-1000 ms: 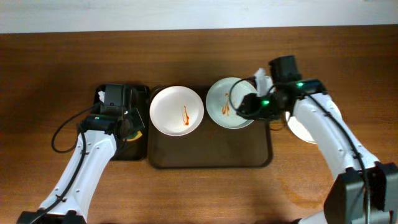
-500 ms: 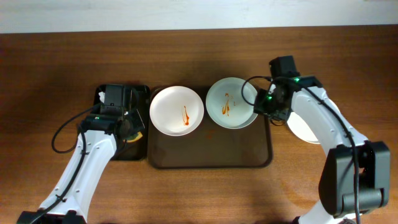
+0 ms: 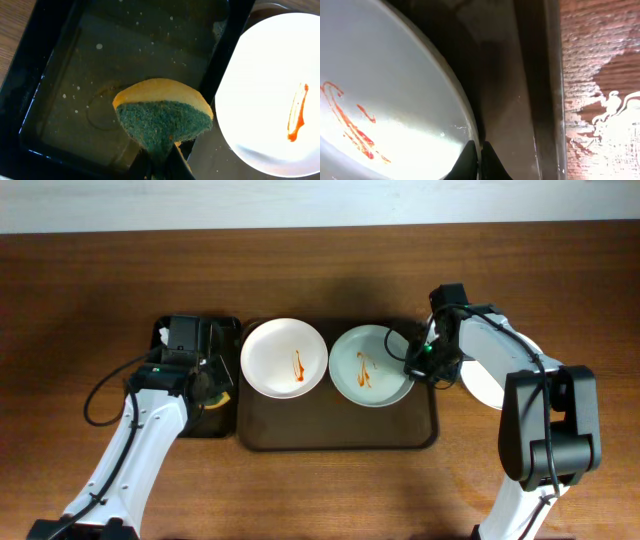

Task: Clean dirty plates on tray and stack at the side
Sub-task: 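Grasp the pale blue plate rim with the right gripper and pull it forward, then scrub the pale blue plate with the sponge in the left gripper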

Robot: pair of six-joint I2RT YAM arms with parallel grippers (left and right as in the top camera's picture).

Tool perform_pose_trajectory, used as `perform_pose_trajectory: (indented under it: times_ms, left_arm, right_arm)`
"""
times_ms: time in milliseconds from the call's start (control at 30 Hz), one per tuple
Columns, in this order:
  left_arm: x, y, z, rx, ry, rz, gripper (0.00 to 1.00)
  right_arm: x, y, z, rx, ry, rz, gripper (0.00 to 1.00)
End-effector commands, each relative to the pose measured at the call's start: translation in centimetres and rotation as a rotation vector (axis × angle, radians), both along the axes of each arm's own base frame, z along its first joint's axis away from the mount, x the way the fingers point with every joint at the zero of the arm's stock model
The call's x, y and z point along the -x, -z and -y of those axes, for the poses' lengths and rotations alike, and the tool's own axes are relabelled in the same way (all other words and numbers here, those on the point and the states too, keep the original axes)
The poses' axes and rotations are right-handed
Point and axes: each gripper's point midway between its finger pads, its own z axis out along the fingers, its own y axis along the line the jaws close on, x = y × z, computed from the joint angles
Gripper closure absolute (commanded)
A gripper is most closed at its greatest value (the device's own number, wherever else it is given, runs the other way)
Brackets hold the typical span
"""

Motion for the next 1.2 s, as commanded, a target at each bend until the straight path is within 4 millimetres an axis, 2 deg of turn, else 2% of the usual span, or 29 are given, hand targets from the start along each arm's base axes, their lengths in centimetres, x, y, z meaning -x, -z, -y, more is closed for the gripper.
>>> perform_pose_trajectory:
  times_ms: [0, 67, 100, 133, 167, 200, 233, 267, 433, 500, 633, 767, 900, 1067, 1100, 1167]
  left_arm:
    - [-0.5, -0.7, 3.6, 0.162, 0.157, 0.035, 1.0]
    - [-1.2, -1.8, 7.1, 0.3, 0.271, 0.085, 1.0]
    - [-1.6, -3.0, 10.2, 0.397, 0.365, 0.132, 1.0]
    - [-1.7, -3.4, 11.8, 0.428, 0.413, 0.151, 1.0]
    - [-1.7, -3.5, 13.1, 0.448, 0.452, 0.159, 1.0]
    - [-1.5, -3.4, 15.5, 0.487, 0.522, 0.161, 1.0]
    - [-0.9, -3.1, 18.4, 0.552, 0.605, 0.149, 1.0]
    - [-0.5, -2.5, 20.1, 0.596, 0.634, 0.122, 1.0]
    - [1.3, 2.2, 25.7, 0.752, 0.665, -0.041, 1.0]
    - [2.0, 2.7, 28.1, 0.845, 0.729, -0.059, 1.0]
    - [3.1, 5.5, 30.1, 0.887, 0.645, -0.166, 1.0]
    - [4.0, 5.9, 31.4, 0.916, 0.553, -0.229, 1.0]
    - [4.5, 6.8, 32.1, 0.86, 0.545, -0.225, 1.0]
    - [3.3, 8.1, 31.3, 0.762, 0.483, -0.173, 1.0]
    - [3.0, 8.8, 31.0, 0.733, 0.465, -0.166, 1.0]
    - [2.7, 11.4, 29.8, 0.657, 0.419, -0.179, 1.0]
  right_arm:
    - [2.0, -0.8, 0.2, 0.013, -0.044, -0.062, 0.96]
    - [3.8, -1.4, -0.4, 0.019, -0.07, -0.123, 0.96]
    - [5.3, -1.4, -0.9, 0.027, -0.095, -0.176, 0.96]
    - [6.1, -1.3, -1.3, 0.041, -0.117, -0.201, 0.96]
    - [6.6, -1.1, -1.7, 0.058, -0.14, -0.21, 0.96]
    - [6.7, -1.1, -2.2, 0.059, -0.156, -0.207, 0.96]
    - [6.5, -1.0, -2.4, 0.06, -0.16, -0.196, 0.96]
    - [6.3, -1.0, -2.3, 0.061, -0.156, -0.19, 0.96]
    - [6.0, -0.9, -2.4, 0.059, -0.155, -0.178, 0.96]
    - [6.0, -0.9, -2.4, 0.059, -0.155, -0.178, 0.96]
    - [6.0, -0.9, -2.4, 0.059, -0.155, -0.178, 0.96]
    - [6.0, -0.9, -2.4, 0.059, -0.156, -0.178, 0.96]
    - [6.1, -0.9, -2.4, 0.059, -0.156, -0.179, 0.96]
    - [6.1, -0.9, -2.4, 0.059, -0.156, -0.179, 0.96]
    - [6.1, -0.9, -2.4, 0.059, -0.157, -0.179, 0.96]
    - [6.2, -1.0, -2.4, 0.059, -0.16, -0.182, 0.96]
